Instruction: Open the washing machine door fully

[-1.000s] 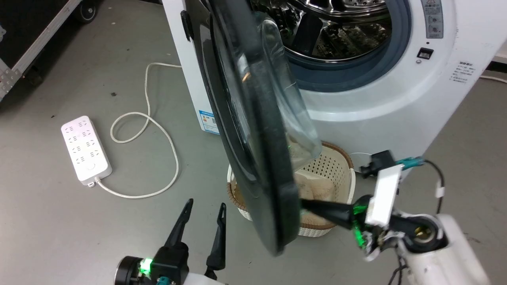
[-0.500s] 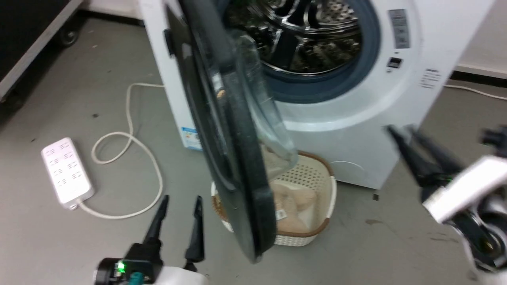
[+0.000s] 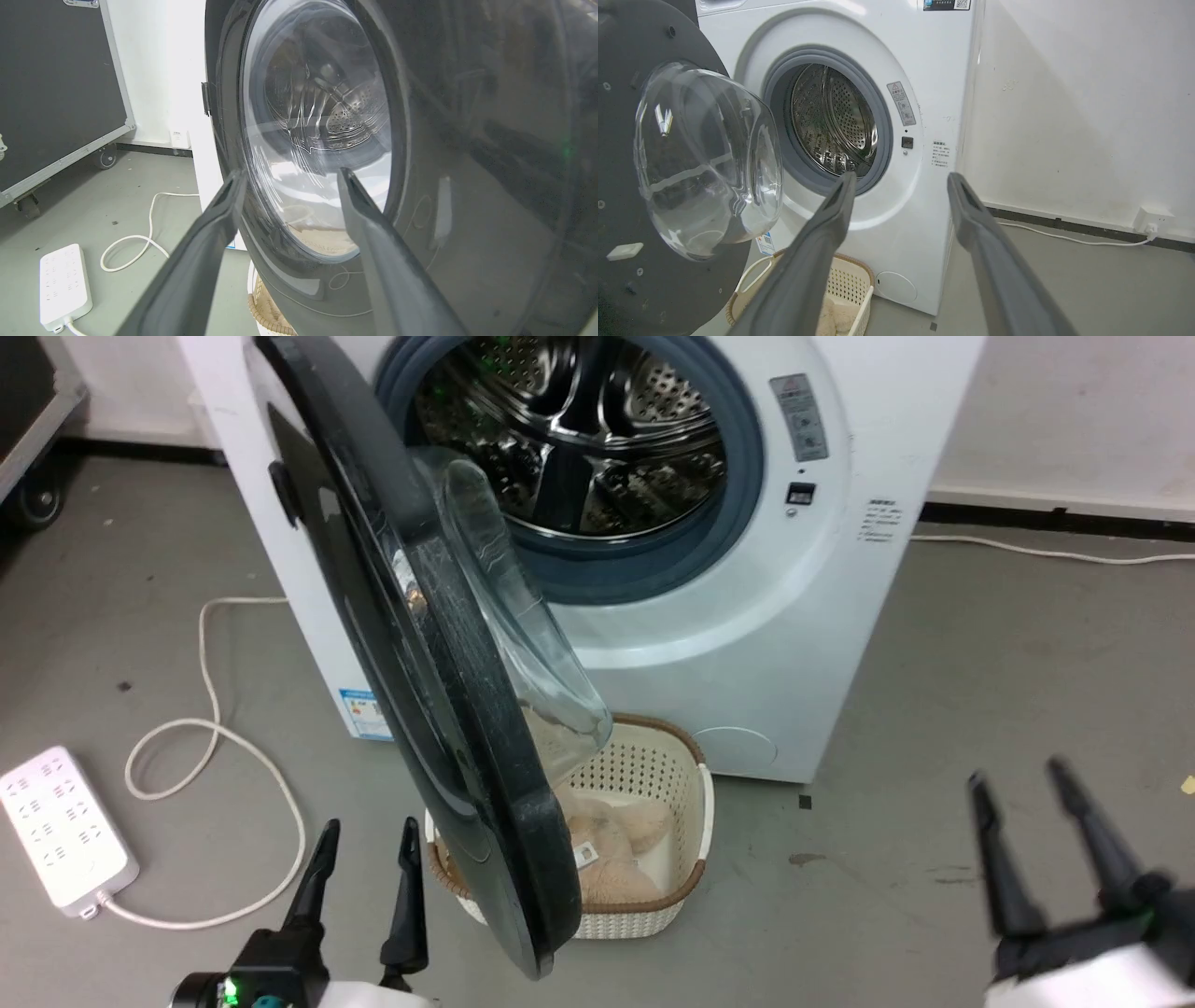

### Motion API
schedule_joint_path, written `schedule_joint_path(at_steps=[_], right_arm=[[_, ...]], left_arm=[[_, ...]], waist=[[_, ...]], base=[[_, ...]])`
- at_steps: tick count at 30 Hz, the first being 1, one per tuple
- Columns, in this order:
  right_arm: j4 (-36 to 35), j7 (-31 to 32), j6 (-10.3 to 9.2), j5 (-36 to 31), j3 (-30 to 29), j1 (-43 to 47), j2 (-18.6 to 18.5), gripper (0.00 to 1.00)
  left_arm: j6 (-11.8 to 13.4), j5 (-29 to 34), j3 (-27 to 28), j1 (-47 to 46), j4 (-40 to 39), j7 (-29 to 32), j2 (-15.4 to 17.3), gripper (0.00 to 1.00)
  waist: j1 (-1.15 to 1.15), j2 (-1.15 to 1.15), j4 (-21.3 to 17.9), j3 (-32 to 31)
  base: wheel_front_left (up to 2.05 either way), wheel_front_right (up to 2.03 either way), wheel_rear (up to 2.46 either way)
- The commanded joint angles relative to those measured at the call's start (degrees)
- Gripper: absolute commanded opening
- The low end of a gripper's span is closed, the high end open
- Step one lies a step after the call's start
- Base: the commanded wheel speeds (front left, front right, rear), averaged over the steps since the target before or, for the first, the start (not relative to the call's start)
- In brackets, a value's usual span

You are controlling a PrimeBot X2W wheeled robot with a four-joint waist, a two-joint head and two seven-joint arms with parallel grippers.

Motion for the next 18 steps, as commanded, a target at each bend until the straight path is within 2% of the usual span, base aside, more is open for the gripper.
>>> schedule_joint_path(at_steps=[1, 4, 7, 11, 17, 18], right_arm=[[-0.4, -0.7, 0.05, -1.5, -0.2, 1.5, 1.5, 1.00], [0.0, -1.7, 0.05, -7.9, -0.1, 3.5, 3.7, 1.00], [0.4, -2.2, 0.05, -10.4, -0.6, 4.6, 6.7, 1.00], [0.5, -2.4, 0.05, -11.1, -0.5, 5.0, 8.5, 1.00], [-0.3, -2.5, 0.05, -10.3, -0.8, 4.7, 9.2, 1.00], [-0.3, -2.5, 0.05, -10.2, -0.8, 4.6, 9.3, 1.00]], left_arm=[[-0.4, 0.3, 0.4, 0.9, 0.1, -0.3, 0.1, 1.00], [-0.6, 0.3, 0.9, 1.6, 0.2, -0.3, 0.0, 1.00], [-0.6, 0.5, 1.0, 2.4, 0.1, -0.3, -0.3, 1.00], [-0.6, 1.1, 0.9, 3.2, 0.0, -0.3, -0.6, 1.00], [-0.7, 1.8, 0.9, 3.2, 0.0, -0.3, -0.8, 1.00], [-0.8, 1.9, 0.9, 3.2, -0.1, -0.3, -0.8, 0.80]], waist=[[0.00, 0.00, -0.4, -0.3], [0.00, 0.00, -0.8, -0.5], [0.00, 0.00, -0.9, -0.8], [0.00, 0.00, -1.0, -1.0], [0.00, 0.00, -1.0, -1.1], [0.00, 0.00, -0.9, -1.2]], base=[[0.00, 0.00, 0.00], [0.00, 0.00, 0.00], [0.00, 0.00, 0.00], [0.00, 0.00, 0.00], [0.00, 0.00, 0.00], [0.00, 0.00, 0.00]])
